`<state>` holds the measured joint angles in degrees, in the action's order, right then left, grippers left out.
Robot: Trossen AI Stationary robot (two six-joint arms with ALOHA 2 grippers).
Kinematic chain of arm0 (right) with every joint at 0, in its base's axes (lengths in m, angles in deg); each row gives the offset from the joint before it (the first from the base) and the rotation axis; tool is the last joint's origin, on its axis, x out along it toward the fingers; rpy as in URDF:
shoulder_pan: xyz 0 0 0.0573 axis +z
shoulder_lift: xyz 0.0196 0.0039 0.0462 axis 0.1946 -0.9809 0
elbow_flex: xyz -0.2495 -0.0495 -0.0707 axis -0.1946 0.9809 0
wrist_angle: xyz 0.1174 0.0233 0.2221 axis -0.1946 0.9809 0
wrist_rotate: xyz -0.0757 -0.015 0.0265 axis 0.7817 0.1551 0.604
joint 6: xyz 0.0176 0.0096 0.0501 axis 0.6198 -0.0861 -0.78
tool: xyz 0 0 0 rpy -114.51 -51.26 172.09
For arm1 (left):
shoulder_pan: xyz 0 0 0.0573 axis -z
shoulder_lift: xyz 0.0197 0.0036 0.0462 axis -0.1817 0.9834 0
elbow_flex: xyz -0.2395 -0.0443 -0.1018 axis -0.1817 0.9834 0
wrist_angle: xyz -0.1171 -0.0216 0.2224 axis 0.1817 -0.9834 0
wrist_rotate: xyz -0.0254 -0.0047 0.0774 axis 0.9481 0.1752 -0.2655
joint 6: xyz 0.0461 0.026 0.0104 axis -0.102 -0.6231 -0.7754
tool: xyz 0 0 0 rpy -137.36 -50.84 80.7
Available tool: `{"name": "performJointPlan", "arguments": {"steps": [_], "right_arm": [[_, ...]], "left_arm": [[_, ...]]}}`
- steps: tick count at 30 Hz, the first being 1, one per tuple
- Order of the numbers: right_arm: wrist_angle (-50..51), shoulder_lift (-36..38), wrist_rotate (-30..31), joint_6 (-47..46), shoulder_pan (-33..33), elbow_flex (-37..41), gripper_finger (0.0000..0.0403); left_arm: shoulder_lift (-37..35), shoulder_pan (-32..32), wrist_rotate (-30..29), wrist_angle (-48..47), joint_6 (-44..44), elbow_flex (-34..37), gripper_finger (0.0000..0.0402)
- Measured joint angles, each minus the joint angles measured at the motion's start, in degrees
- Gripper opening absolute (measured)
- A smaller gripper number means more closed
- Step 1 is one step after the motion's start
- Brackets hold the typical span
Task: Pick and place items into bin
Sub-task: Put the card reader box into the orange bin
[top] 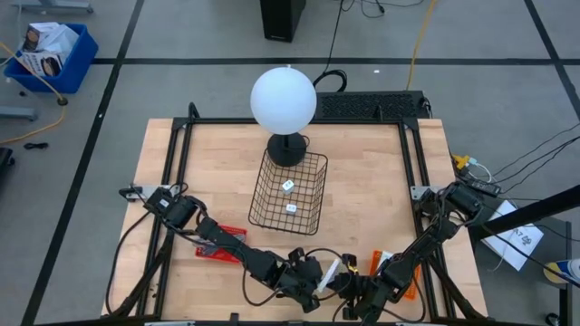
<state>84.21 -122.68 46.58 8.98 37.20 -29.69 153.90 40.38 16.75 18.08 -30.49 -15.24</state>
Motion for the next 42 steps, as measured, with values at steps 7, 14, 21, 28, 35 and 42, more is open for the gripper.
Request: {"name": "performJointPlan", "arguments": {"steps": [7, 14, 21, 28, 35, 42], "right_arm": [[0.0, 0.0, -1.3, 0.2, 0.0, 0.0, 0.0], [0.0, 0.0, -2.0, 0.2, 0.0, 0.0, 0.0], [-0.2, 0.0, -4.9, 0.0, 0.0, 0.0, 0.0004], [-0.2, 0.0, -4.8, 0.1, 0.0, 0.0, 0.0044], [-0.2, 0.0, -4.9, 0.1, 0.1, 0.0, 0.0086], [-0.3, 0.0, -5.0, 0.1, 0.7, 0.0, 0.0106]], "left_arm": [[0.0, 0.0, 0.0, 0.1, 0.0, 0.0, 0.0042], [0.0, 0.0, 0.0, 0.1, 0.0, 0.0, 0.0042], [0.0, 0.0, -0.1, 0.1, 0.0, 0.0, 0.0042], [0.0, 0.0, -0.1, 0.0, 0.1, 0.0, 0.0042], [0.0, 0.0, -0.5, -0.1, 0.0, 0.0, 0.0042], [0.1, 0.0, -0.5, -0.2, -0.8, 0.0, 0.0042]]}}
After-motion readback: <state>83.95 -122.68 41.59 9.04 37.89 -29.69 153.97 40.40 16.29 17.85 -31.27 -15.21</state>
